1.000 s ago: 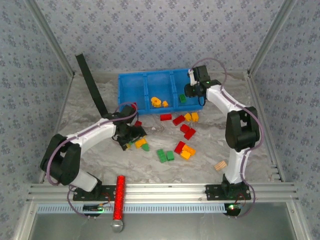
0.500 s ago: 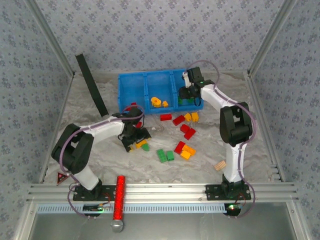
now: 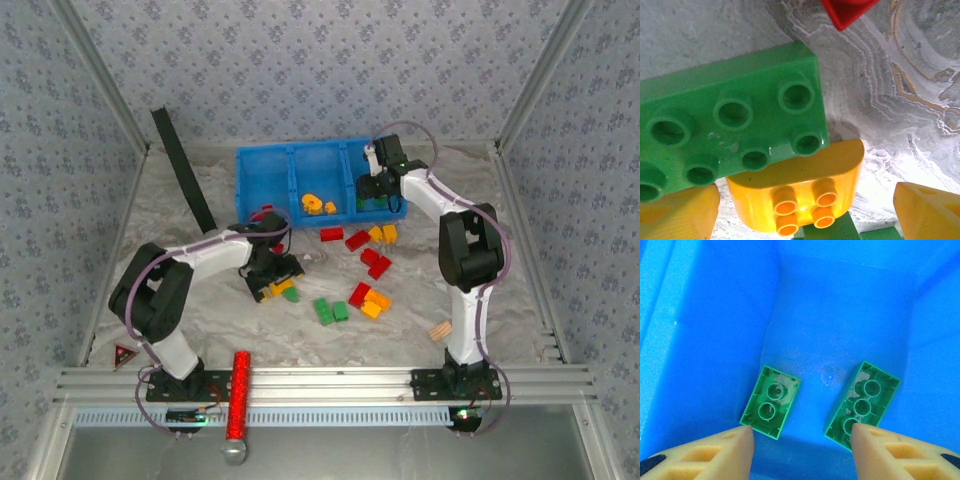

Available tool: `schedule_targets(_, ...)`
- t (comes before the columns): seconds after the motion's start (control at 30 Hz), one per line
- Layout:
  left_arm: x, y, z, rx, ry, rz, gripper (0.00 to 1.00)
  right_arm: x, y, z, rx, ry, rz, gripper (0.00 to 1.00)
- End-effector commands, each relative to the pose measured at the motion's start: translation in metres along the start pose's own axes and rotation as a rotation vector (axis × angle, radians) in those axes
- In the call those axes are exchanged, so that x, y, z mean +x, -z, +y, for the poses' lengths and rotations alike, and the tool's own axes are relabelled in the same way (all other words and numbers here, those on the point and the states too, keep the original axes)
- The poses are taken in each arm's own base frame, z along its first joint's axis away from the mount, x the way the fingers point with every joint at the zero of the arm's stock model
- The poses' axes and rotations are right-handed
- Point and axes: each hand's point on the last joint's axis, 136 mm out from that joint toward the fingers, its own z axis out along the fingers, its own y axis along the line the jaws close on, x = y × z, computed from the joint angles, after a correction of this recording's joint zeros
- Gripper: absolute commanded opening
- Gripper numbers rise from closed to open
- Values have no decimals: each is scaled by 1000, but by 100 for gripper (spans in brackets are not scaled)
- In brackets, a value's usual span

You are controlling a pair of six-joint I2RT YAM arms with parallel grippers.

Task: Sort the legos into containers by color
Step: Pick up the lego from the center of the table.

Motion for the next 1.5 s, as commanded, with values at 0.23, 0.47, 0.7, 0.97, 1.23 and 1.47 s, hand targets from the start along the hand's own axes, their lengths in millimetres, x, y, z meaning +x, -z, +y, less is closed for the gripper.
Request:
schedule_targets(0.23,-10,-7,15,-157,-48,-35,88,-12,46,5,-4,15,-63,56)
schedule_targets(0.47,-15,-14,34,-275,-51,-74,81,-12,52,8,-22,14,-76,56)
schedule_targets(0.7,-24,-13,38,-328,-69,-141,72,-3,50,8,-25,24,-56,56)
schedule_targets(0.97,-20,-8,53,-405,-100,-148,61,6,52,6,-35,29,-52,57)
schedule_targets(1.23,-21,33,48,-427,-182,-205,58,3,57,5,-40,26,-59,57)
schedule_targets(1.47,-35,83,-11,-314,-273,-296,59,22,74,12,-54,-7,-47,57)
